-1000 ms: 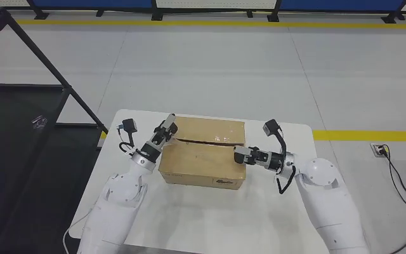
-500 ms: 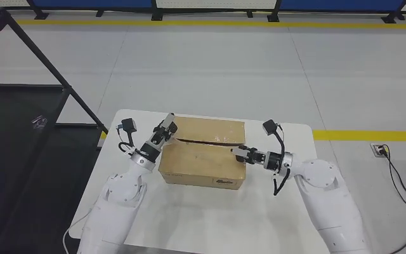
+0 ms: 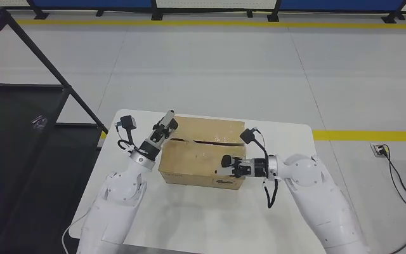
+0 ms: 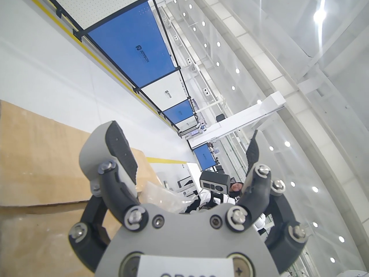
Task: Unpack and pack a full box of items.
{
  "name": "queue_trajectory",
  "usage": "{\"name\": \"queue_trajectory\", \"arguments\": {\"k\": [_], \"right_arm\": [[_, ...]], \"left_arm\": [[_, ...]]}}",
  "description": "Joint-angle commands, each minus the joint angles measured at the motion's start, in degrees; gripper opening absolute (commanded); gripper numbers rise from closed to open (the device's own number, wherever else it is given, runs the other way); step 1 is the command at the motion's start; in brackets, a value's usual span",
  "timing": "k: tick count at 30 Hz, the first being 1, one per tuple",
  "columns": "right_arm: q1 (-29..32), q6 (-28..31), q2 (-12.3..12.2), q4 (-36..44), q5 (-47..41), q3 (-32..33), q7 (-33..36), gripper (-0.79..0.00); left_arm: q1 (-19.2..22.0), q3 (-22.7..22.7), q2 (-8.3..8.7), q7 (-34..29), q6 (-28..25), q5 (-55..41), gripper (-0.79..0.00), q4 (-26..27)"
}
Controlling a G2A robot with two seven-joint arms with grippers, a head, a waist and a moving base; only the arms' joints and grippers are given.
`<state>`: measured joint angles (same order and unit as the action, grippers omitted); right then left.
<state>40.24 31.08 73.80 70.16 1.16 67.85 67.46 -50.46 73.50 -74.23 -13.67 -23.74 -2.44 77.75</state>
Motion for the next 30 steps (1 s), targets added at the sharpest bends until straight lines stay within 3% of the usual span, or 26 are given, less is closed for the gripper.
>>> {"name": "queue_trajectory", "arguments": {"k": [1,24,30], "right_arm": [[-0.64,1.92,0.13,-0.51,-1.36,-1.15,0.8,0.0],[-4.12,2.39,0.12,-5.36,-2.4,-5.98,-3.55,0.0],[-2.2,0.95,-0.16,-4.38,-0.77,-4.45,-12.72,0.0]], "left_arm": [[-0.09,0.02,-0.03,0.02,0.06,0.05,0.0,0.21],[-0.87,0.11,-0.29,-0.42,0.48,1.78,0.0,6.6],[-1.75,0.94,-0.34,-0.69,0.05,-1.29,0.0,8.24]]}}
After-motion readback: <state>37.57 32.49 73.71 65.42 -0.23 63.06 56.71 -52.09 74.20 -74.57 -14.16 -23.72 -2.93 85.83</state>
